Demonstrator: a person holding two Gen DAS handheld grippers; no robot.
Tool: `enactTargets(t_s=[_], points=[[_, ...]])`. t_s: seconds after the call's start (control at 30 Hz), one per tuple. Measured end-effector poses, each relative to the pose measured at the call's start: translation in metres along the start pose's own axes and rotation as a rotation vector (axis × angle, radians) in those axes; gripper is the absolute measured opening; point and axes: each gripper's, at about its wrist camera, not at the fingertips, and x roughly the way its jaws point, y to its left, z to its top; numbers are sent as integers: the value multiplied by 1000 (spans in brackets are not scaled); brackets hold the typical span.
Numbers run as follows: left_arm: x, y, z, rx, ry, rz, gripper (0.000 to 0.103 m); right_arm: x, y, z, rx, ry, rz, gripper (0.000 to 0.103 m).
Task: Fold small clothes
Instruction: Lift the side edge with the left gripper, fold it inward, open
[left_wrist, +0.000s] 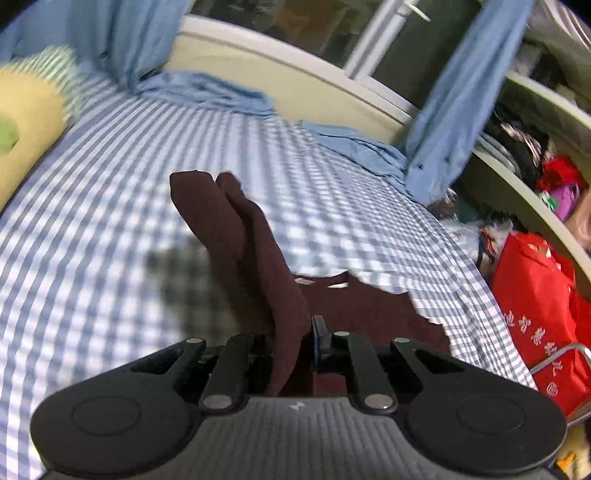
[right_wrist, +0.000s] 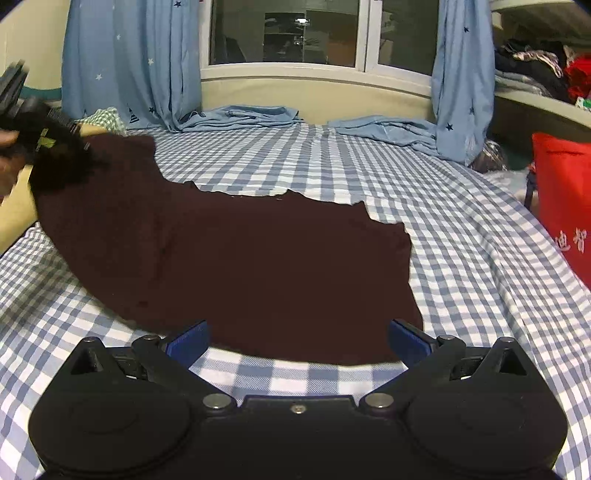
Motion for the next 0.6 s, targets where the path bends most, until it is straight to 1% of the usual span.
enactTargets(t_s=[0.1, 0.17, 0.2, 0.3, 0.4, 0.47, 0.6], points=[[15, -64, 18, 82, 15, 0, 9, -6, -15, -7, 29, 3, 21, 102], [32, -109, 23, 146, 42, 8, 7, -11, -25, -11, 38, 0, 24, 102], [44, -133, 24, 182, 59, 13, 3, -13, -31, -13, 43, -2, 24, 102], [83, -200, 16, 280, 130, 24, 3, -22, -49, -18, 62, -11, 19, 102], [134, -260, -13, 374, 209, 46, 3, -30, -73, -24, 80, -22, 2, 102], [162, -288, -38, 412, 252, 37, 3, -35, -89, -30, 101, -26, -13, 102], [198, -316, -101, 500, 327, 26, 3, -39, -119, -45, 143, -14, -38, 102]])
